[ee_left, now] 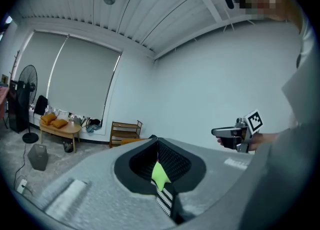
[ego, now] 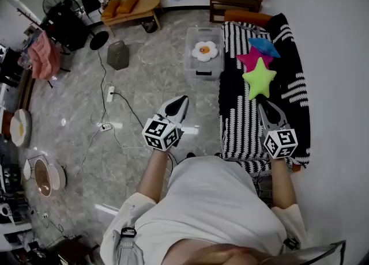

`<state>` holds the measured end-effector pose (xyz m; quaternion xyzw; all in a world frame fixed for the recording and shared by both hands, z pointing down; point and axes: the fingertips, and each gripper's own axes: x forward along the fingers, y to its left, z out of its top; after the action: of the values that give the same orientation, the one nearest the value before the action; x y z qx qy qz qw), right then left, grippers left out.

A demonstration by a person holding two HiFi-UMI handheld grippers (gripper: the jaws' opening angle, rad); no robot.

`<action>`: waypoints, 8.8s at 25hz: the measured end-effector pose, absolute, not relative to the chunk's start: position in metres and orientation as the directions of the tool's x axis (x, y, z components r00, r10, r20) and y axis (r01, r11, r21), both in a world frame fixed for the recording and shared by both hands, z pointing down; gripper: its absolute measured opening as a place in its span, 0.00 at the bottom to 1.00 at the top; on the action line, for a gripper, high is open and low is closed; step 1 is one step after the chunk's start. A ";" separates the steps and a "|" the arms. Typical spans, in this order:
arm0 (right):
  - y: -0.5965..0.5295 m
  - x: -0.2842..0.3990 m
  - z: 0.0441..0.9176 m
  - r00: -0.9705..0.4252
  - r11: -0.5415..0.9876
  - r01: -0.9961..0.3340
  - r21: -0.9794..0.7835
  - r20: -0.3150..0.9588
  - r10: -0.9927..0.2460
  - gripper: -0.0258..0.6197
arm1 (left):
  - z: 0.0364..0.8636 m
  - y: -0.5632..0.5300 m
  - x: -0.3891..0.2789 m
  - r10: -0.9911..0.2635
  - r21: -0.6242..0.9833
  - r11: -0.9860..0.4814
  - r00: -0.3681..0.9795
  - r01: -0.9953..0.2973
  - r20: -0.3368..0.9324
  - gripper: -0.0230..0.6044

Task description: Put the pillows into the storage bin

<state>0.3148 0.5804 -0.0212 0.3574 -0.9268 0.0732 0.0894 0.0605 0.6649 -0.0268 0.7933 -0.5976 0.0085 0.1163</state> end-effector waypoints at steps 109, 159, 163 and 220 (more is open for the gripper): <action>0.095 0.372 0.567 -0.232 0.031 -0.970 -0.240 0.887 -0.400 0.71 | 0.382 0.006 0.157 -0.346 0.449 -0.623 0.740 -0.641 0.577 0.07; 0.123 0.409 0.774 0.268 -0.237 -0.949 0.209 0.928 -0.257 0.54 | 0.587 0.065 0.066 -0.330 0.431 -0.607 0.705 -0.668 0.627 0.07; 0.131 0.408 0.751 0.249 -0.245 -0.952 0.181 0.927 -0.281 0.49 | 0.580 0.067 0.055 -0.349 0.434 -0.595 0.704 -0.676 0.619 0.07; -0.051 -0.024 0.601 -0.464 0.509 -0.828 -0.236 0.797 -0.387 0.41 | 0.505 0.046 -0.177 -0.617 0.271 -0.427 0.497 -0.863 0.610 0.07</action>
<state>-0.0236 -0.0512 0.6013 0.3818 -0.7952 0.3160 0.3493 -0.1768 0.0463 0.5050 0.8168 -0.4528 0.2152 0.2855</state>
